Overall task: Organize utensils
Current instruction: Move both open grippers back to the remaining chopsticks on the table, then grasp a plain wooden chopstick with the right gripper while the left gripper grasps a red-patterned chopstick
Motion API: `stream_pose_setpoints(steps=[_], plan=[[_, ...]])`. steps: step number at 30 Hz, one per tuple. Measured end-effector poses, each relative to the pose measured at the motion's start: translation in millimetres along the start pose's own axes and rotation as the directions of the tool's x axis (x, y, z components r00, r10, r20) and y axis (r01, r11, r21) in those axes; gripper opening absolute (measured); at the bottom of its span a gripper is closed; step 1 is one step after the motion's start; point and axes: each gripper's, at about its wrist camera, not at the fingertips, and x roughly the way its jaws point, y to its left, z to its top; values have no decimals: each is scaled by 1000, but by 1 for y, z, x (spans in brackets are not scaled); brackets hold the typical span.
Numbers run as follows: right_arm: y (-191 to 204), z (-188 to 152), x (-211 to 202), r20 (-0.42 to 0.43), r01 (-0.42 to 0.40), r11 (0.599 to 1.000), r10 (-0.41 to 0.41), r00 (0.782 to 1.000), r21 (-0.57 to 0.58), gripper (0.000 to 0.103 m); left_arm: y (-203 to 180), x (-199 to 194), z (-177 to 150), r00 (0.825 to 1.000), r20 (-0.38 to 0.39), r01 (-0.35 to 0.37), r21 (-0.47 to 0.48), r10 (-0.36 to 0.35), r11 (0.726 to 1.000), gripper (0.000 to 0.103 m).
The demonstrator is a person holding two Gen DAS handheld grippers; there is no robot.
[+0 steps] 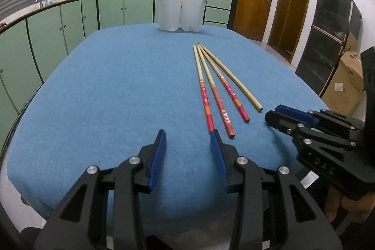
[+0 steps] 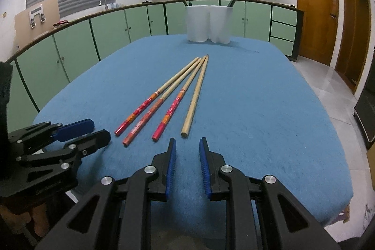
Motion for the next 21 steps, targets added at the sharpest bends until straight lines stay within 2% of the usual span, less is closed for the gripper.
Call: stream_pose_setpoints(steps=[8, 9, 10, 17, 21], plan=[[1, 7, 14, 11, 18, 1000, -18, 1000, -23, 19, 0, -1, -4, 1000, 5, -7, 3, 7, 1000, 38], [0, 8, 15, 10, 24, 999, -24, 1000, -24, 17, 0, -1, -4, 1000, 5, -6, 3, 6, 1000, 38], [-4, 9, 16, 11, 37, 999, -37, 999, -20, 10, 0, -2, -5, 1000, 5, -5, 1, 5, 1000, 38], [-47, 3, 5, 8, 111, 990, -112, 994, 89, 7, -6, -1, -5, 1000, 5, 7, 18, -7, 1000, 38], [-61, -5, -5, 4, 118, 986, -119, 993, 117, 7, -12, 4, -2, 1000, 5, 9, 26, -9, 1000, 38]])
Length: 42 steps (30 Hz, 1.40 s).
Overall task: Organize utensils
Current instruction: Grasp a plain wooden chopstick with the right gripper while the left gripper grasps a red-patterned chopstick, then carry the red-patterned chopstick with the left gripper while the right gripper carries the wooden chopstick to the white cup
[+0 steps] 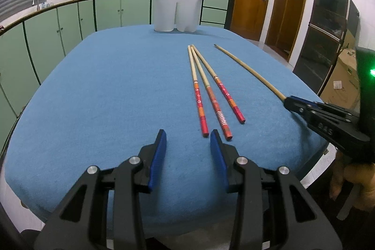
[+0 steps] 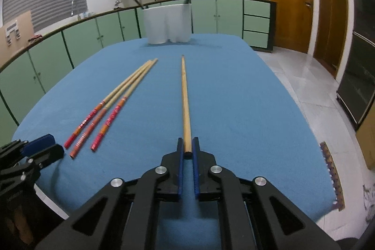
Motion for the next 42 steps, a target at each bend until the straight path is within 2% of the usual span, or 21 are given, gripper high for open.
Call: stream_pose_setpoints(steps=[6, 12, 14, 16, 20, 22, 26, 28, 32, 38, 42], plan=[[0, -1, -3, 4, -10, 1000, 10, 1000, -12, 7, -7, 8, 3, 1000, 12, -14, 10, 14, 1000, 38], [2, -1, -4, 9, -17, 1000, 18, 1000, -23, 9, -5, 14, 7, 1000, 24, -19, -9, 19, 1000, 5], [3, -2, -5, 12, -15, 999, 15, 1000, -35, 10, -3, 11, 8, 998, 39, -43, -19, 43, 999, 5], [4, -2, -4, 15, -13, 999, 14, 1000, -42, 12, 1, 6, 10, 994, 54, -96, -36, 98, 995, 5], [3, -3, -3, 19, -9, 999, 10, 1000, -47, 13, 12, 4, 10, 990, 35, -134, -87, 137, 987, 5], [3, -3, -2, 19, -5, 999, 6, 1000, -48, 13, 13, 9, 8, 992, 7, -124, -96, 126, 988, 6], [3, -2, -2, 17, -2, 998, 3, 1000, -60, 13, 12, 10, 9, 993, 11, -113, -84, 114, 990, 7], [2, -1, -4, 16, -4, 998, 5, 1000, -60, 7, 14, 10, 9, 995, 9, -102, -87, 103, 991, 6], [0, 4, -12, 35, -11, 999, 12, 999, -46, 7, 19, 5, 12, 996, 9, -87, -103, 89, 991, 5], [-1, 23, -42, 92, -29, 999, 31, 995, -25, 7, 25, -28, 25, 997, 37, -68, -141, 74, 988, 5], [-2, 44, -67, 135, -38, 999, 40, 990, -18, 7, 28, -54, 45, 996, 67, -50, -151, 61, 987, 5]])
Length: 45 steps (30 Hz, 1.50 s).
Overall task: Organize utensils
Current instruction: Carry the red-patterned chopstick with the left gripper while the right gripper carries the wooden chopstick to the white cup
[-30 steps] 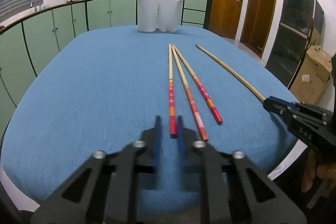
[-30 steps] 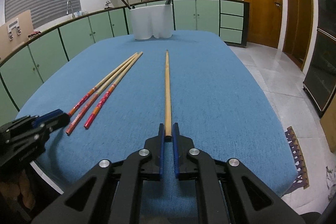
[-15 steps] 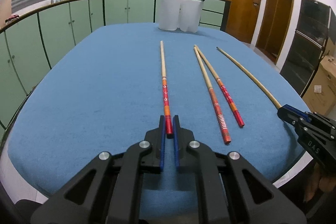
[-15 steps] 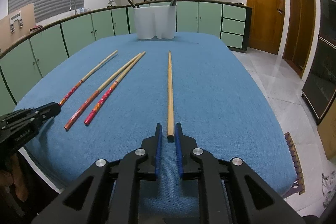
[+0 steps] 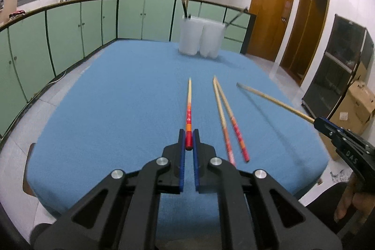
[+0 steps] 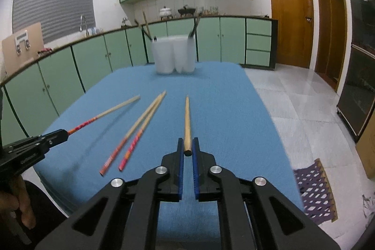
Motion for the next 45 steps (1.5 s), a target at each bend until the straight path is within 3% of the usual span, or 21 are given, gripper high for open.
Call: stream_pose_setpoints(steps=[8, 12, 21, 27, 36, 45], plan=[[16, 55, -27, 69, -12, 997, 16, 998, -70, 7, -8, -45, 51, 993, 119, 7, 45, -12, 999, 5], [21, 85, -24, 53, -23, 993, 29, 998, -116, 7, -12, -50, 76, 990, 139, 11, 84, -22, 996, 5], [23, 170, 25, -95, -83, 984, 69, 993, -158, 7, -20, -19, 139, 994, 73, 67, 142, -78, 988, 5], [22, 202, 48, -146, -110, 982, 87, 985, -153, 7, -13, 1, 178, 994, 47, 93, 135, -101, 986, 5], [35, 247, 60, -145, -119, 976, 93, 985, -185, 6, -24, 15, 232, 989, 94, 92, 183, -111, 979, 5], [43, 327, 80, -75, -100, 979, 88, 993, -175, 6, -33, 28, 305, 972, 213, 67, 152, -99, 986, 5]])
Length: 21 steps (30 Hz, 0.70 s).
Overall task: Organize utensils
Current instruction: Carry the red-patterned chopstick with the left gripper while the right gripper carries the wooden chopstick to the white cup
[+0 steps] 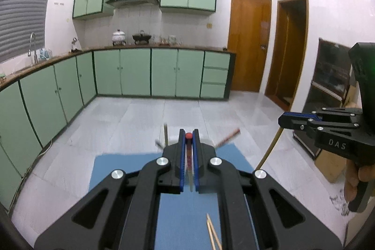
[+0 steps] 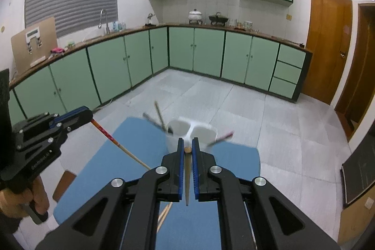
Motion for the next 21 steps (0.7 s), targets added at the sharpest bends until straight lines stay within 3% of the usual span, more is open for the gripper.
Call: stream_pose_setpoints(steps=[6, 12, 16, 21], plan=[[-12, 54, 18, 62, 17, 1000, -18, 998, 16, 6, -4, 28, 40, 997, 71, -37, 1, 37, 999, 5], [-23, 88, 46, 125, 47, 999, -48, 991, 13, 6, -6, 72, 53, 994, 91, -61, 4, 60, 998, 5], [-35, 85, 79, 111, 60, 998, -62, 992, 28, 6, -6, 106, 43, 996, 58, -73, 13, 72, 997, 5], [-46, 56, 119, 53, 51, 998, -53, 997, 47, 6, 2, 131, 21, 997, 12, -76, 10, 76, 997, 5]])
